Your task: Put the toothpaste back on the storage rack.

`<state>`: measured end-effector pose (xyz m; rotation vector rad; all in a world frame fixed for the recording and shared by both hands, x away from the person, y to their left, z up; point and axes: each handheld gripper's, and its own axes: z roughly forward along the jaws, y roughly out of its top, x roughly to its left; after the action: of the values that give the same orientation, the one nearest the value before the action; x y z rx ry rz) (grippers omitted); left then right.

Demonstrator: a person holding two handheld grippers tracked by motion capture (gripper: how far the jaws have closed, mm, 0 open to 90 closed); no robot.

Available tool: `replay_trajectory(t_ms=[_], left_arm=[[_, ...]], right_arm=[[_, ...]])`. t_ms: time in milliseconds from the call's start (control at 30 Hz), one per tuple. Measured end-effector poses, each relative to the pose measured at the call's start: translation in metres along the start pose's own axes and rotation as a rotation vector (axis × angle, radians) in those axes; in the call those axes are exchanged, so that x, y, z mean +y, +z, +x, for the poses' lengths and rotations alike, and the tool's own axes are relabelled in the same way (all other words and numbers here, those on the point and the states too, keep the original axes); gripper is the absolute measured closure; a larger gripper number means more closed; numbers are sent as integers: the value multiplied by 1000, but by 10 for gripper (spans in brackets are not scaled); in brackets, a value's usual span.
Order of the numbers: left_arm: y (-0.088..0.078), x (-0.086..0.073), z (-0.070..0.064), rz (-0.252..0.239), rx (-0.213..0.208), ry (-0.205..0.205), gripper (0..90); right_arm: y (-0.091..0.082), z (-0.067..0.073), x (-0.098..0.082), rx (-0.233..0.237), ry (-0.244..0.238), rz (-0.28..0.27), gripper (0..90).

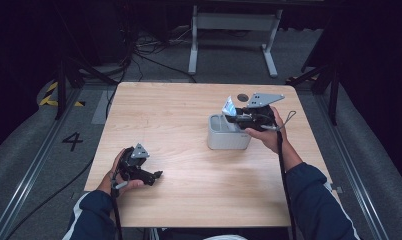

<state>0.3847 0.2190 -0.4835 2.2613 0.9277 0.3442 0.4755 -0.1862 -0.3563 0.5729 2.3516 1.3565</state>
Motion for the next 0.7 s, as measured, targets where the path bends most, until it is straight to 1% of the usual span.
replay_trajectory(t_ms=[200,400,700], left_arm=[[0,0,0,0,0,1,7],[0,0,0,0,0,1,7],[0,0,0,0,0,0,7]], right_arm=[[-1,-1,-5,-1,8,7,640],[1,-2,-14,-5,1,31,640],[1,-3,-19,2,-4,56,637]])
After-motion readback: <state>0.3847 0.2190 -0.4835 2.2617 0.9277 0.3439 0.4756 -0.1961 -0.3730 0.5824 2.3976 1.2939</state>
